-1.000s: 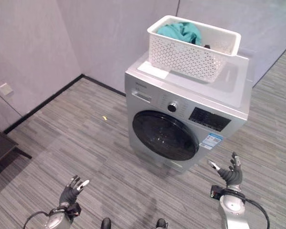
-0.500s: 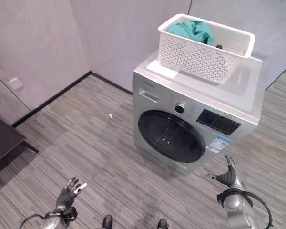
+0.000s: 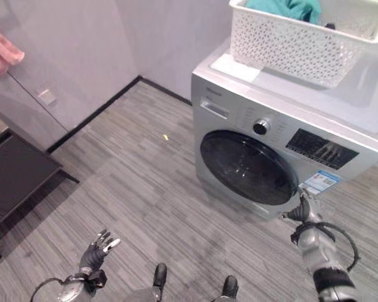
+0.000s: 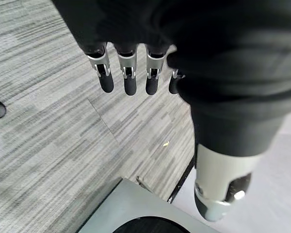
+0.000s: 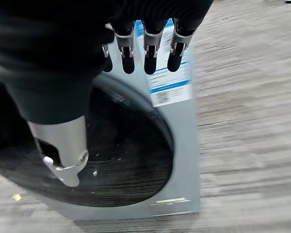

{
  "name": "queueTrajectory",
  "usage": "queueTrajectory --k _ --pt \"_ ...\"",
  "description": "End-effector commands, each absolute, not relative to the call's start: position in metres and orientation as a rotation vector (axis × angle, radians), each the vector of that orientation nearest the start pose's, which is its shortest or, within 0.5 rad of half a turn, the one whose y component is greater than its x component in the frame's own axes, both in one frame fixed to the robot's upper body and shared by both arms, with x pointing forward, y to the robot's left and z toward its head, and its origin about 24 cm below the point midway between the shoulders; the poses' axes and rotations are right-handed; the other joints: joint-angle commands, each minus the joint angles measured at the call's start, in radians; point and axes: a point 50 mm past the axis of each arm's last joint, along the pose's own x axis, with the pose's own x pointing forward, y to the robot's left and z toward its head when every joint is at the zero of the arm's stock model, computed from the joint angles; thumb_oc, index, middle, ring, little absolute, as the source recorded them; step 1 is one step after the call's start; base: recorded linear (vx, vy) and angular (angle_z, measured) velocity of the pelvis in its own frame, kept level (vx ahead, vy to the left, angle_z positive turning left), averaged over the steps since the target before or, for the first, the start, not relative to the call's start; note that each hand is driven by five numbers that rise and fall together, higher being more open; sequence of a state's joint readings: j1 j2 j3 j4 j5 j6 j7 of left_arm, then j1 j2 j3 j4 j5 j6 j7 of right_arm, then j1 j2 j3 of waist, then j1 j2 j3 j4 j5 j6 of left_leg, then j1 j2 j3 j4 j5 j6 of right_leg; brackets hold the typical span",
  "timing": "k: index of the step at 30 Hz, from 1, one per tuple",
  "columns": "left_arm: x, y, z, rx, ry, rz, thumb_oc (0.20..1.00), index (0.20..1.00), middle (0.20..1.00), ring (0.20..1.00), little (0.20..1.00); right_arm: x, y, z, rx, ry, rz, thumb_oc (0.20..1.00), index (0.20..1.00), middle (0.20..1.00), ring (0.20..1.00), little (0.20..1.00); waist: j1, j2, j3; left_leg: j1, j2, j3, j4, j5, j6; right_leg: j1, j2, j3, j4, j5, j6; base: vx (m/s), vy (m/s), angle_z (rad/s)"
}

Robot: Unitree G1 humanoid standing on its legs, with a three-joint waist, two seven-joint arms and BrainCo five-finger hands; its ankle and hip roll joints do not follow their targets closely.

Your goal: Grab the laundry basket,head to the washer,open it,put in the laundry and shut it.

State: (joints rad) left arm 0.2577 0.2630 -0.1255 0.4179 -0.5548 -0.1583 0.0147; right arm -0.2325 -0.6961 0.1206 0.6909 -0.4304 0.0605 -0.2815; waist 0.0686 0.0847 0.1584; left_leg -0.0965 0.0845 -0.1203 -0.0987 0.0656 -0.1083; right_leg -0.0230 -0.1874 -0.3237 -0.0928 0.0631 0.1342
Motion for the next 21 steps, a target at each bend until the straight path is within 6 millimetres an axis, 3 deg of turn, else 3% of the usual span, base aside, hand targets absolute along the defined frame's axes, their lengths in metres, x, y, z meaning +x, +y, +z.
queueTrajectory --k 1,9,15,18,21 --pt "0.175 0.22 -0.058 -0.233 0.371 0.153 1.0 1.0 1.0 1.0 1.0 0.284 -0.354 0.065 -1.269 0.269 -0.413 1.0 1.0 1.0 1.0 1.0 0.035 -0.047 0.017 0.022 0.012 0.006 0.011 -0.098 0.013 -0.071 -0.086 0.006 0.006 0.012 0.047 -0.02 -0.043 0.14" --pt "0.176 0.224 -0.057 -0.253 0.355 0.187 1.0 1.0 1.0 1.0 1.0 0.301 -0.363 0.1 -1.324 0.192 -0.523 1.0 1.0 1.0 1.0 1.0 0.048 -0.021 0.034 -0.036 0.013 -0.005 0.011 -0.07 0.0 -0.112 -0.084 0.002 0.006 0.007 0.041 -0.01 -0.036 0.1" --pt "0.178 0.227 -0.054 -0.279 0.33 0.212 1.0 1.0 1.0 1.0 1.0 0.293 -0.401 0.14 -1.393 0.196 -0.716 1.0 1.0 1.0 1.0 1.0 0.053 0.018 0.054 -0.095 0.012 -0.015 0.011 -0.041 -0.025 -0.145 -0.087 -0.008 0.006 -0.001 0.04 -0.02 -0.042 0.1" --pt "0.179 0.229 -0.052 -0.285 0.32 0.234 1.0 1.0 1.0 1.0 1.0 0.294 -0.399 0.166 -1.397 0.097 -0.771 1.0 1.0 1.0 1.0 1.0 0.042 0.026 0.062 -0.123 0.011 -0.015 0.011 -0.029 -0.029 -0.171 -0.085 -0.002 0.006 0.003 0.038 -0.02 -0.037 0.15" --pt "0.179 0.228 -0.051 -0.3 0.309 0.238 1.0 1.0 1.0 1.0 1.0 0.293 -0.405 0.168 -1.325 0.093 -0.826 1.0 1.0 1.0 1.0 1.0 0.047 0.039 0.072 -0.142 0.01 -0.017 0.011 -0.024 -0.031 -0.19 -0.088 0.005 0.006 0.007 0.04 -0.01 -0.015 -0.01"
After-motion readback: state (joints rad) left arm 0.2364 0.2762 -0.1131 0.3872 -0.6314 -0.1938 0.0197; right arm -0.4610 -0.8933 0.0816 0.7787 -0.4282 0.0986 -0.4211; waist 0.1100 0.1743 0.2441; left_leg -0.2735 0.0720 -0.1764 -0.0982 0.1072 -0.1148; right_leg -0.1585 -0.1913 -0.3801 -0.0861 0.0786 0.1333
